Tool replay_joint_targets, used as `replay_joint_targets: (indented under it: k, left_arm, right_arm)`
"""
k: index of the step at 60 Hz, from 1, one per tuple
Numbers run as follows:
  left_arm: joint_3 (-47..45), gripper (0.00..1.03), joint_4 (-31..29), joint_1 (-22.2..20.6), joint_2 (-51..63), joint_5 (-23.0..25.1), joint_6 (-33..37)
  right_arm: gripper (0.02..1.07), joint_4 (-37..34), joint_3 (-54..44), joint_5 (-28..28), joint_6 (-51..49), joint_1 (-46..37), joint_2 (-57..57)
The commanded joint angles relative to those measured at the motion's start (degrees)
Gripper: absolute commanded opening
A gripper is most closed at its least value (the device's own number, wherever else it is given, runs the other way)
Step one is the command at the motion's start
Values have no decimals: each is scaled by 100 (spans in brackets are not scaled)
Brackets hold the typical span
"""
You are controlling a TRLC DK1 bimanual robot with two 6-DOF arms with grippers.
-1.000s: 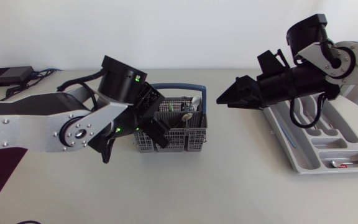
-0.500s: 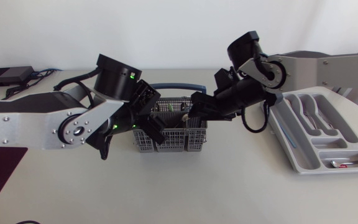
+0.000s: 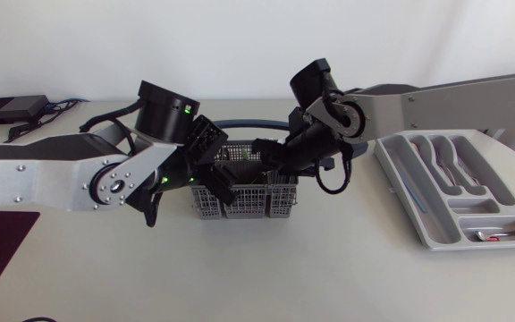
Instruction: Sort the cutlery from the basket into the organizer compartments.
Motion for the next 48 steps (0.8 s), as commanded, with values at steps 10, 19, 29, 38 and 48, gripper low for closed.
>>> replay_joint_targets:
  k: [10,19,29,38,48]
  left_arm:
    - [-202,68,155,143,163,108,170]
    - [-246,68,216,160,172,143,179]
    - [-299,68,252,222,172,205,188]
    - [-343,68,296,231,172,231,179]
    - [-326,68,322,231,180,249,179]
  right_arm:
    - [57,192,243,97,338,120,319]
    - [52,377,208,396,356,252,310]
    - [42,605,59,440,373,270,266]
    - [38,772,-64,607,373,305,143]
    - [33,790,-91,659,408,252,160]
